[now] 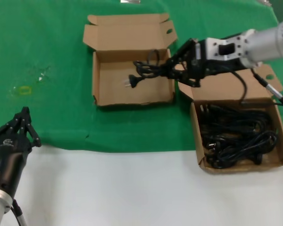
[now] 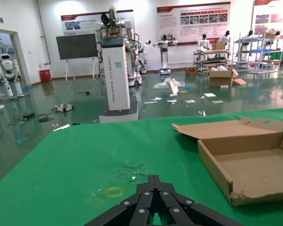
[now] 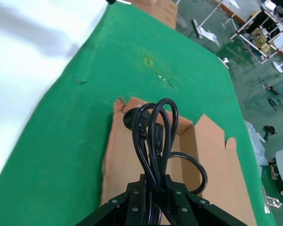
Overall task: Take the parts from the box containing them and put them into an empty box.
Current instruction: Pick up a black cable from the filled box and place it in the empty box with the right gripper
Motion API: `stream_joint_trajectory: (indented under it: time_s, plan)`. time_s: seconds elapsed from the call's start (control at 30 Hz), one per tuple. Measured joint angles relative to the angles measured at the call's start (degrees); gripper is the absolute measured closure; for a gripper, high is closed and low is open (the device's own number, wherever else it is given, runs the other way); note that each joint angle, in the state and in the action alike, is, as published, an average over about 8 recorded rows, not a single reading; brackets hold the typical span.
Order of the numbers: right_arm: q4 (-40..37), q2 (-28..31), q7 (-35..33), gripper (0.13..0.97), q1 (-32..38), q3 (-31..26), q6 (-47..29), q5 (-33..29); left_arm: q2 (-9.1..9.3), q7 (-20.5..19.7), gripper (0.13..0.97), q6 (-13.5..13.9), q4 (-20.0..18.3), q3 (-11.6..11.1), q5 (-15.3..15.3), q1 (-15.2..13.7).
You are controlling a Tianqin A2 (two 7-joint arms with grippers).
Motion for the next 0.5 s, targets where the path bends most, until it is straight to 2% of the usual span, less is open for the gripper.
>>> stream_joint_trajectory:
  time_s: [0.33,0.5]
  plan:
    - [-24.52,-11.74,-12.7,0.881,8.86,1.3,6.28,1.13,0.0,0.0,0.953,0.0,0.0,0.0,0.0,0.0]
    - [-33.91,-16.1,-18.74,0.881,11.92,2.52,9.8,1.79,0.0,0.0,0.953,0.0,0.0,0.0,0.0,0.0]
